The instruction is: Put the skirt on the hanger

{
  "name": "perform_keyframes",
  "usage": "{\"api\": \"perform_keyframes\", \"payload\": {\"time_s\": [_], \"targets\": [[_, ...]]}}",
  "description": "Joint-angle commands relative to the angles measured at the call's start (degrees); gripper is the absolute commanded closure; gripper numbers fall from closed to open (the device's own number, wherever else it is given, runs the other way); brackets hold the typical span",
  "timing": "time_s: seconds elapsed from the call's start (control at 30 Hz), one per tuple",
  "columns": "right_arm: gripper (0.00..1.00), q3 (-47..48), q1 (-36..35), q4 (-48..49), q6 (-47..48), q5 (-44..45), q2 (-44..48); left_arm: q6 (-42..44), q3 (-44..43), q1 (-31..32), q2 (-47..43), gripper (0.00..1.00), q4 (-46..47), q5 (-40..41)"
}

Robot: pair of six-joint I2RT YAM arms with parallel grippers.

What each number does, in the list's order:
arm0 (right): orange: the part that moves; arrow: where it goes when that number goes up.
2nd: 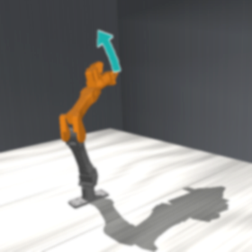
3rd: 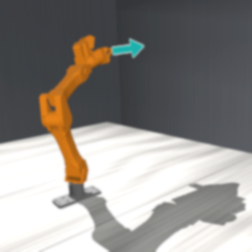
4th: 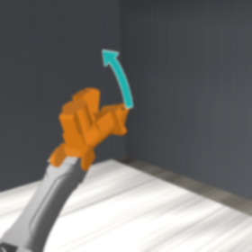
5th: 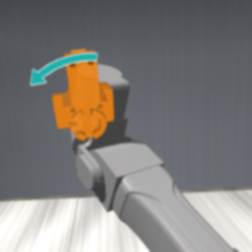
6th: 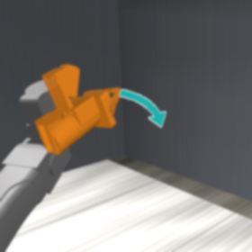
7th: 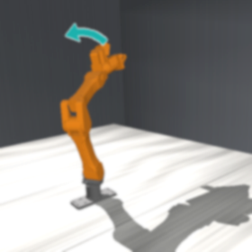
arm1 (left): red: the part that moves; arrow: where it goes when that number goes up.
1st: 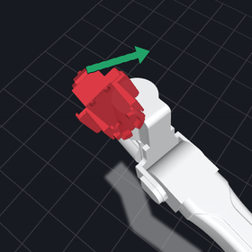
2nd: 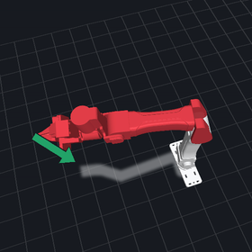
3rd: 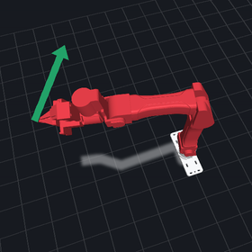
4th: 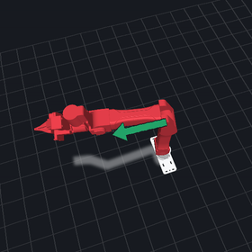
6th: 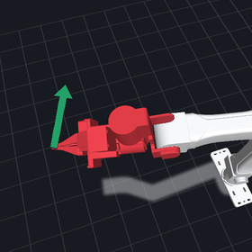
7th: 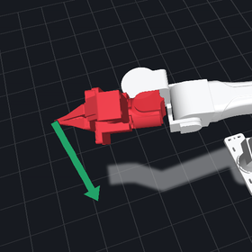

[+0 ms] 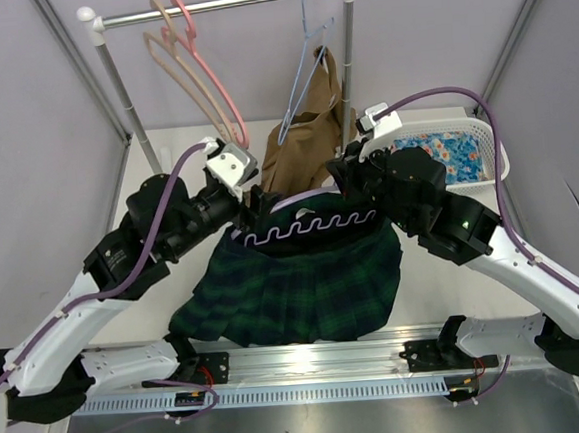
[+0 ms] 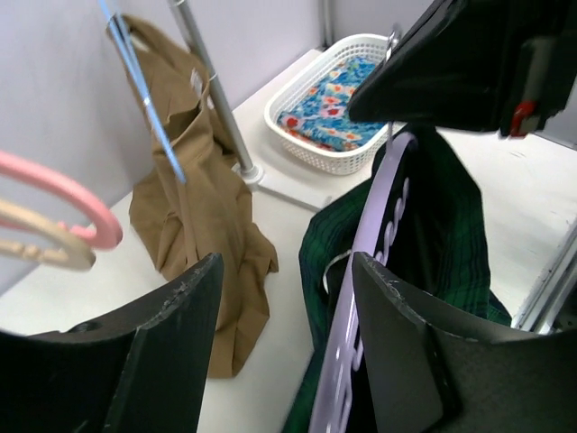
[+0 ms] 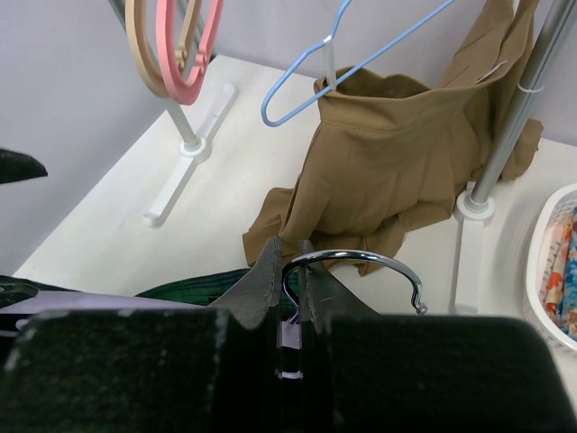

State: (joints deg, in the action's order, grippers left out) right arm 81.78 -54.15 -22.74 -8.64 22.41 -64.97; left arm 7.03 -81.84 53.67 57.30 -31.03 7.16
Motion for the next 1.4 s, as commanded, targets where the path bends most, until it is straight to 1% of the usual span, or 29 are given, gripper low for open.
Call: {"api": "perform_keyframes", "payload": {"time_s": [0.0,0.1,0.27,0.53,0.67,0.8,0.83,0.87,0.9,0.97,1.0,1.03,1.07,1.2,1.37], "targets": [[1.0,3.0,-0.6,4.7,-0.2,0.1,1.7,2.4,-3.1,0.0,1.8,0.36,-0.3,-5.1],[1.0,3.0,-0.9,4.9,-0.1,0.0,1.7,3.3,-3.5,0.0,3.3,0.35,-1.3,-7.1],[1.0,5.0,-1.7,3.3,0.6,1.1,0.5,5.0,-5.6,-0.2,7.4,0.35,-3.9,-15.0],[1.0,6.2,-3.2,2.4,1.0,2.0,0.1,6.6,-7.2,-1.3,12.2,0.36,-3.9,-17.9],[1.0,6.5,-4.1,2.3,1.1,2.6,-0.1,6.2,-8.3,-2.3,14.2,0.37,-3.4,-20.8],[1.0,7.3,-5.0,1.8,1.7,3.5,-0.5,6.0,-8.8,-2.4,15.9,0.45,-3.5,-23.2],[1.0,7.8,-5.2,1.7,2.0,3.7,-0.6,5.9,-8.5,-2.4,16.3,0.53,-3.6,-23.2],[1.0,8.0,-5.3,1.7,2.1,4.0,-0.6,5.9,-8.2,-2.5,16.4,0.59,-3.6,-23.2],[1.0,8.3,-5.5,1.6,2.2,4.2,-0.7,5.9,-8.1,-2.5,16.4,0.71,-3.6,-23.5],[1.0,9.2,-5.6,1.1,2.6,4.6,-0.9,5.6,-7.4,-2.5,16.1,0.85,-3.7,-23.9],[1.0,9.5,-5.5,1.0,2.6,4.6,-1.1,5.6,-7.3,-2.5,15.8,0.94,-4.0,-24.7],[1.0,9.7,-5.6,1.0,2.8,4.7,-1.2,5.5,-7.2,-2.5,15.7,0.98,-4.0,-25.1],[1.0,10.2,-5.7,0.9,2.8,4.8,-1.5,5.2,-6.4,-2.5,15.0,1.0,-4.0,-25.3],[1.0,11.1,-5.8,0.6,2.7,5.3,-2.3,4.1,-3.9,-2.5,12.3,1.0,-3.0,-25.8],[1.0,12.1,-6.0,0.3,2.5,5.6,-2.7,1.7,-0.2,-3.1,8.0,1.0,2.4,-24.3]]}}
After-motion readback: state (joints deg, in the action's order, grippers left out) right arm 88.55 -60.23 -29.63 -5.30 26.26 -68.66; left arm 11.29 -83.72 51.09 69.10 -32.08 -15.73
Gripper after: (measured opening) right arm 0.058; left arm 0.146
